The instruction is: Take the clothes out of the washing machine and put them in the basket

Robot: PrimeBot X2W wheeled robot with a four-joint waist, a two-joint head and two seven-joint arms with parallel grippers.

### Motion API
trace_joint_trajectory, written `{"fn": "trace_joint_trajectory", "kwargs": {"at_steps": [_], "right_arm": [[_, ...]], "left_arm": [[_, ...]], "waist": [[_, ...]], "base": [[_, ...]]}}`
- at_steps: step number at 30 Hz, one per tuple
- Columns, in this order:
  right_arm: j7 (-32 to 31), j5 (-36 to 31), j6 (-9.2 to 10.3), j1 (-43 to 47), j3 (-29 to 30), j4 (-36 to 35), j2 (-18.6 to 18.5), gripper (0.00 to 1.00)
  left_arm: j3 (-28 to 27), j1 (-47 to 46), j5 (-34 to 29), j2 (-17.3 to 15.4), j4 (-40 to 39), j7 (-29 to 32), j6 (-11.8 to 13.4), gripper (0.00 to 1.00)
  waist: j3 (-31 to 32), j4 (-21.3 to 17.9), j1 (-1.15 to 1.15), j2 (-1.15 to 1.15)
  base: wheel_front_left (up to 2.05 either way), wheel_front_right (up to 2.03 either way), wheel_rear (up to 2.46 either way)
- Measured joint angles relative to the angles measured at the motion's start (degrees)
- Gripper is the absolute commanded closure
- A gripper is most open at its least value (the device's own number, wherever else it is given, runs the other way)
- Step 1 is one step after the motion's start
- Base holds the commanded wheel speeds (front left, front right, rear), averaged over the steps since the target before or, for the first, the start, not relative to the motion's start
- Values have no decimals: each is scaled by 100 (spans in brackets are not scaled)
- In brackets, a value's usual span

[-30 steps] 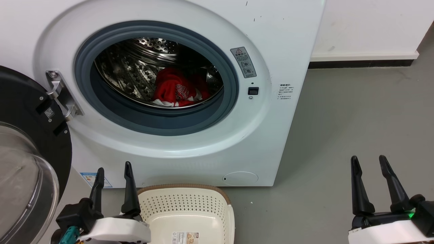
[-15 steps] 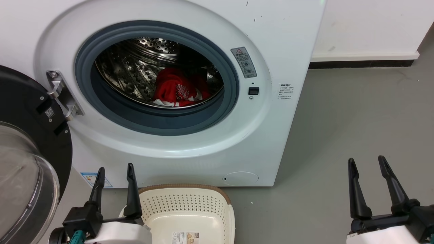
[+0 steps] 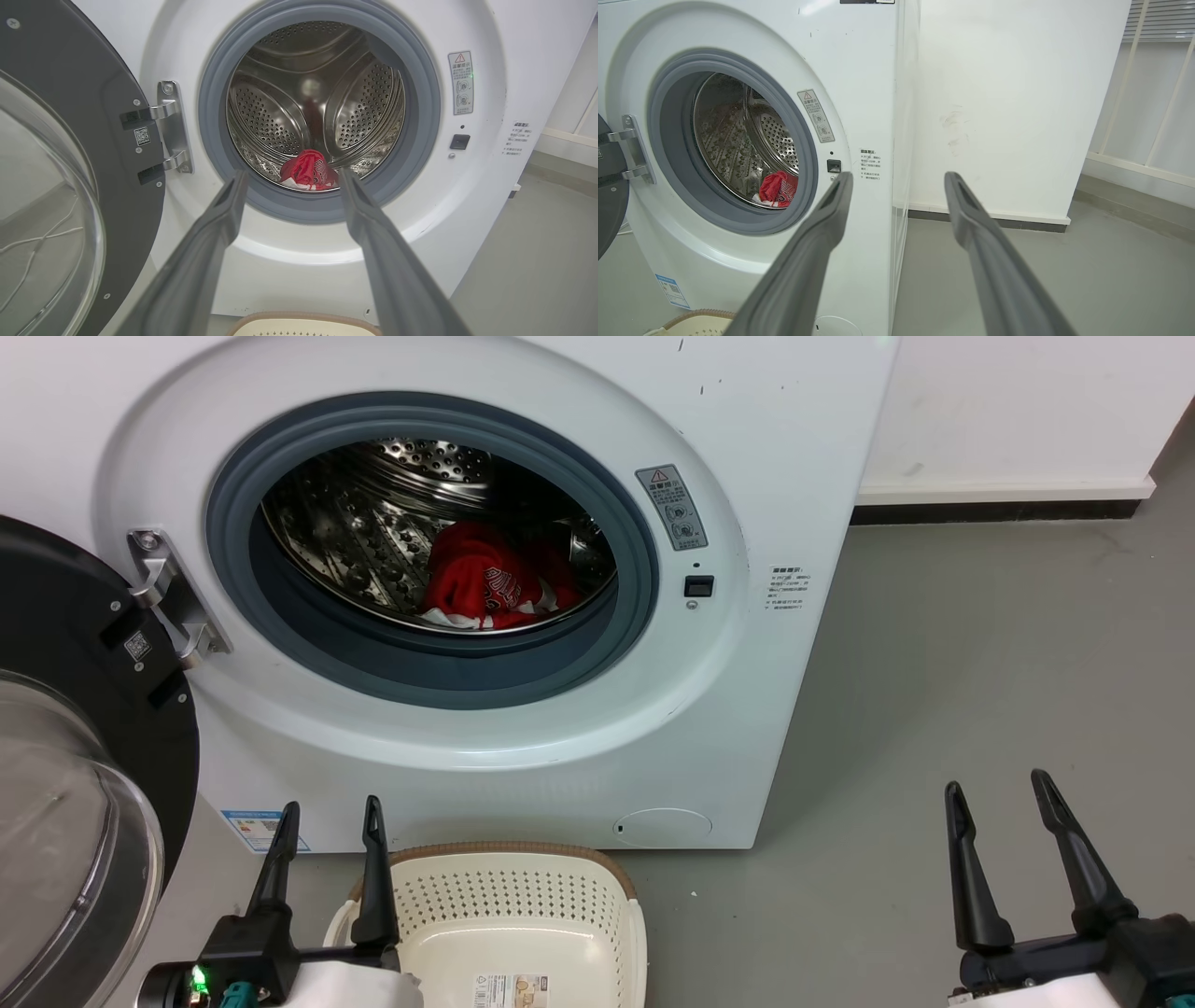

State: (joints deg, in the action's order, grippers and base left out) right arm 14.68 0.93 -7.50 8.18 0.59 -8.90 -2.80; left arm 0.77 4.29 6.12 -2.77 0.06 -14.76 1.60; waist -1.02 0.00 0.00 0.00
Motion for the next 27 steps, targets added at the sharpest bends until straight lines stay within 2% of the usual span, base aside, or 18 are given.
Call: {"fn": "trace_joint_trajectory", "kwargs": {"at_steps": [27], "right_arm": [[41, 105, -1, 34, -14, 109, -3, 0]], "left_arm": [[23, 40, -101, -2, 69, -23, 47, 0]], "waist": [[36, -33, 0, 0]], "base": [[0, 0, 0]]}}
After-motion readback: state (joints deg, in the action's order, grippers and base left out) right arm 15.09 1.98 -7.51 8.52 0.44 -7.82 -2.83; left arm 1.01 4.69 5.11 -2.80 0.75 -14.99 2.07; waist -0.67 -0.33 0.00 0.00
